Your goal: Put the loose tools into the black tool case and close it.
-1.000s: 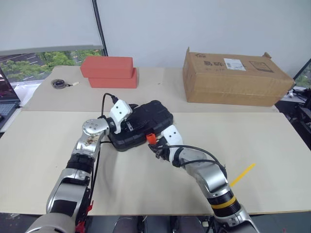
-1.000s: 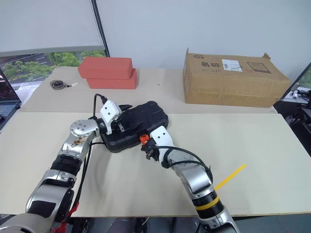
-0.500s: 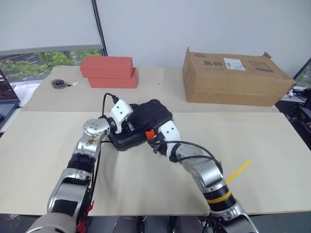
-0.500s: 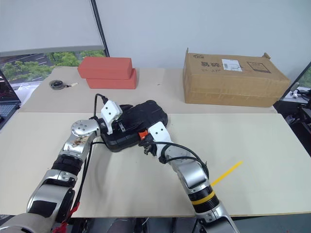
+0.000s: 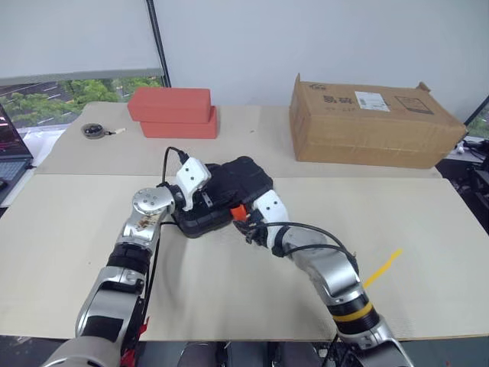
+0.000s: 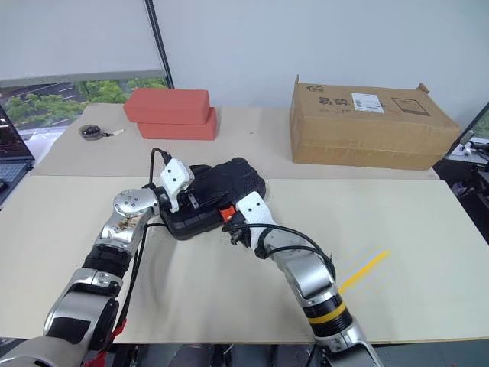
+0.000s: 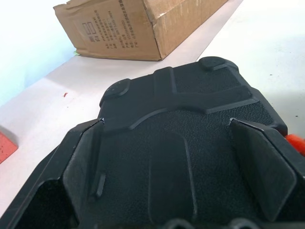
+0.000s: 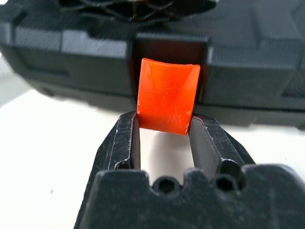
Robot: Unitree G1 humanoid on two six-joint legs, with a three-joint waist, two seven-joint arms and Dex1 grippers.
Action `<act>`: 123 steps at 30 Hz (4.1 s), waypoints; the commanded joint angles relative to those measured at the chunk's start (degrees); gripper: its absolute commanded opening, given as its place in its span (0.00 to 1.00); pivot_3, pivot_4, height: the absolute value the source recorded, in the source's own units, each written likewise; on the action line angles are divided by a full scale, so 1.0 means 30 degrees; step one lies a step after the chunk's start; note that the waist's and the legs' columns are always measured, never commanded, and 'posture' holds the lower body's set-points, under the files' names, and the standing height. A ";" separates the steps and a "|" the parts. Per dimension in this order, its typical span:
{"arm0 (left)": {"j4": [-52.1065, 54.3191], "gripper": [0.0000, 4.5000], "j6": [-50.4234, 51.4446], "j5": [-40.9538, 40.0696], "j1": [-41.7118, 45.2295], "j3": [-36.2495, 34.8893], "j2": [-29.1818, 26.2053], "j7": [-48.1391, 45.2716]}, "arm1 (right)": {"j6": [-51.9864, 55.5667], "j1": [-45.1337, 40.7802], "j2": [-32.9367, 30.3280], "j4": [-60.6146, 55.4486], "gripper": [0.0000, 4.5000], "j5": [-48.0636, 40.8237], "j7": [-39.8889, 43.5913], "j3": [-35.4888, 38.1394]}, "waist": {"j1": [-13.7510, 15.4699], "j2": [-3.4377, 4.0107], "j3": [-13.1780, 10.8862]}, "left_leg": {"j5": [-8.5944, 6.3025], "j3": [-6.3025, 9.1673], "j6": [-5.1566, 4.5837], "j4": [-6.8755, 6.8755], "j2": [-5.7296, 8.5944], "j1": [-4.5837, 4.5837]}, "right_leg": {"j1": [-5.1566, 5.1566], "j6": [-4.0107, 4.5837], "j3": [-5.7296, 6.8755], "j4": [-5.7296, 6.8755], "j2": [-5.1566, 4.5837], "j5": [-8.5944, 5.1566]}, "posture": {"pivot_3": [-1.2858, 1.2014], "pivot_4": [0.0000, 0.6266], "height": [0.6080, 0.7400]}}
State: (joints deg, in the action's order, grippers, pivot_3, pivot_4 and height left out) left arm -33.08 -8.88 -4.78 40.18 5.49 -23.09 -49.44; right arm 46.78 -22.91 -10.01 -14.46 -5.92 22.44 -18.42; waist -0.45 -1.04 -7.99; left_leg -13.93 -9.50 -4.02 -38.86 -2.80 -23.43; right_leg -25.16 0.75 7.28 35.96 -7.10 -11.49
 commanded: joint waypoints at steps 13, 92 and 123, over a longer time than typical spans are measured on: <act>-0.0854 1.00 0.0535 0.0499 -0.0672 0.0356 0.0164 0.0017 | -0.1003 -0.1092 0.1435 0.0734 0.91 -0.0028 -0.0970 0.0990 | -0.0070 0.0001 0.0000 | 0.0001 0.0005 0.0007 0.0008 -0.0004 0.0012 | 0.0005 -0.0009 0.0008 -0.0008 0.0002 -0.0002 | 0.52 0.24 0.79; -0.4894 1.00 -0.0507 0.1568 0.1182 -0.0879 0.0074 0.3312 | -0.2292 -0.0904 -0.0090 0.0199 0.02 0.0321 0.0104 -0.0036 | -0.0097 0.0008 -0.0012 | 0.0015 0.0025 0.0039 0.0147 -0.0003 -0.0009 | -0.0034 -0.0005 0.0095 -0.0077 -0.0099 -0.0018 | 0.52 0.24 0.79; -0.5449 1.00 -0.0451 0.3874 -0.1119 0.1452 0.1873 0.3583 | -0.5452 -0.3442 0.1430 0.3116 0.02 0.1709 -0.0310 0.0303 | -0.0080 0.0060 0.0025 | 0.0010 0.0047 0.0043 0.0151 -0.0012 0.0126 | -0.0008 -0.0016 0.0121 -0.0090 -0.0174 -0.0011 | 0.52 0.24 0.79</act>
State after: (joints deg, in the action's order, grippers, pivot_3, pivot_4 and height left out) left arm -44.00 -14.66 2.50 43.58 3.63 -19.90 -36.80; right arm 35.94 -28.59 -7.34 -1.77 -1.01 22.45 -19.42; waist -0.69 -0.86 -7.91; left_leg -13.90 -9.36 -3.89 -38.41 -2.84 -23.04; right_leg -25.19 0.71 7.66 35.69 -7.64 -11.52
